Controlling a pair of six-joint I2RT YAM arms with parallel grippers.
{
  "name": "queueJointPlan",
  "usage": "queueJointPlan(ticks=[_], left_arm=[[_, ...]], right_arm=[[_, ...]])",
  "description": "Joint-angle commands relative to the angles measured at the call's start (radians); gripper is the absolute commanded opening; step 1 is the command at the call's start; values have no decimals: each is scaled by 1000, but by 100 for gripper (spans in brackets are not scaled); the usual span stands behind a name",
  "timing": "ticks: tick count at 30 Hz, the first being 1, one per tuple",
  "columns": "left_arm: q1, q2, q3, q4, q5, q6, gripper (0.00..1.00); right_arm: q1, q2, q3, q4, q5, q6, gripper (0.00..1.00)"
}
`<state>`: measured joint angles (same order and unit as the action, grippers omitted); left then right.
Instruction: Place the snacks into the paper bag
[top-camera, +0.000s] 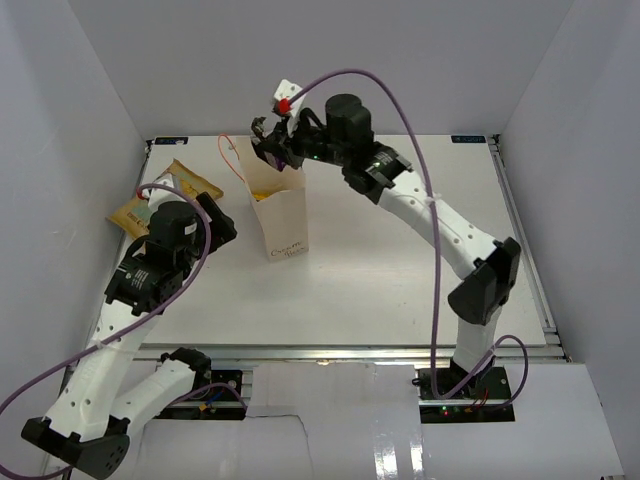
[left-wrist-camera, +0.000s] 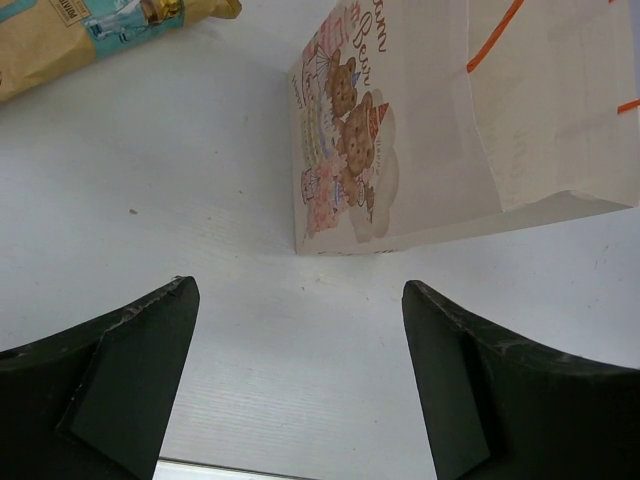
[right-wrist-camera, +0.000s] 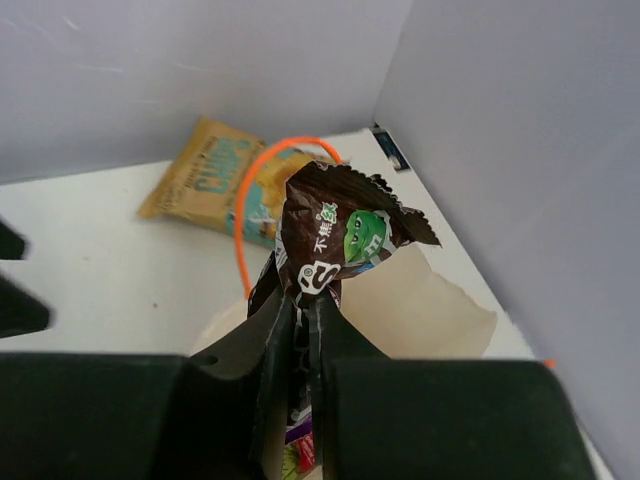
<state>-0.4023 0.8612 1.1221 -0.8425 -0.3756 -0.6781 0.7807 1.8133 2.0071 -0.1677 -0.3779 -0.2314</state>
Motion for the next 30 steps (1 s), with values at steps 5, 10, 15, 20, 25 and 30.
queueJointPlan(ticks=[5, 10, 15, 20, 25, 30], left_arm=[[2, -70, -22, -67, -48, -34, 93], [2, -53, -19, -92, -92, -43, 93], [2, 68, 34, -145, -134, -61, 93], [92, 202, 123, -159, -145, 27, 97], [393, 344, 93, 55, 134, 262, 98], [493, 545, 105, 255, 251, 413, 95]], right_arm=[[29, 84, 0, 108, 252, -49, 19], [32, 40, -59, 91, 211, -75, 45], [32, -14, -25, 65, 166, -77, 56], [-20, -122, -42, -84, -102, -179, 71], [-147, -270, -253, -246, -295, -296, 78], [-361, -380, -510, -308, -447, -345, 78]])
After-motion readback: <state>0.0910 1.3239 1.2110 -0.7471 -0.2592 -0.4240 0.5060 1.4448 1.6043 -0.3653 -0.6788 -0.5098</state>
